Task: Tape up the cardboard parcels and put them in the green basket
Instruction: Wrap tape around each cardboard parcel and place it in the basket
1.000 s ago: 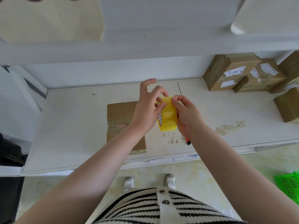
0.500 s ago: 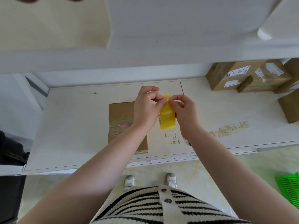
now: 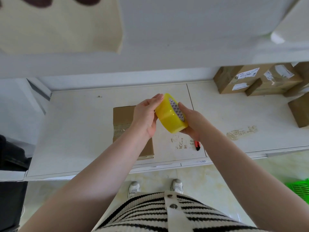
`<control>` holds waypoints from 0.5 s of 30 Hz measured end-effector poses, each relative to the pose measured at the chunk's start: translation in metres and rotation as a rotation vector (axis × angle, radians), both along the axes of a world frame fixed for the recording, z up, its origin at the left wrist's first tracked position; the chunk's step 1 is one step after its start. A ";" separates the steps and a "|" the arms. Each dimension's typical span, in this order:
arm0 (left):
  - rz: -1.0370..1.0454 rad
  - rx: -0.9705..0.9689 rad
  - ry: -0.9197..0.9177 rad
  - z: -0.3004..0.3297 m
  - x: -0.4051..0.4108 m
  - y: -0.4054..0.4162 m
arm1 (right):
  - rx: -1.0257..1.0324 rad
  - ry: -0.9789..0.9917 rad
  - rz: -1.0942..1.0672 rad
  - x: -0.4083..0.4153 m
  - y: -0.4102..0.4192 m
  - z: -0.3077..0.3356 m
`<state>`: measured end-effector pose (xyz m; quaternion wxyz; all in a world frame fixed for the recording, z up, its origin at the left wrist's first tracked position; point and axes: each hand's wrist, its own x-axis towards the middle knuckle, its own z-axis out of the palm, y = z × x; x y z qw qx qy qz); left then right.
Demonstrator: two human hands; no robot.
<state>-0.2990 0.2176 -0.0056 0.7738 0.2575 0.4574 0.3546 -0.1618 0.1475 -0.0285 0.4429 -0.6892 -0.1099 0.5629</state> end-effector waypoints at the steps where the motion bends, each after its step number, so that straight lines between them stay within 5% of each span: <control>1: -0.007 -0.004 -0.011 -0.001 -0.002 0.002 | 0.015 0.036 -0.050 0.000 0.000 -0.002; 6: -0.078 -0.034 -0.059 -0.007 -0.011 0.015 | 0.057 0.164 -0.170 0.005 -0.007 -0.006; 11: -0.119 0.262 0.485 -0.023 -0.027 0.021 | -0.012 0.207 -0.305 0.013 -0.013 -0.019; 15: -0.077 0.359 0.687 -0.041 -0.065 0.020 | -0.091 0.174 -0.490 0.015 -0.019 -0.040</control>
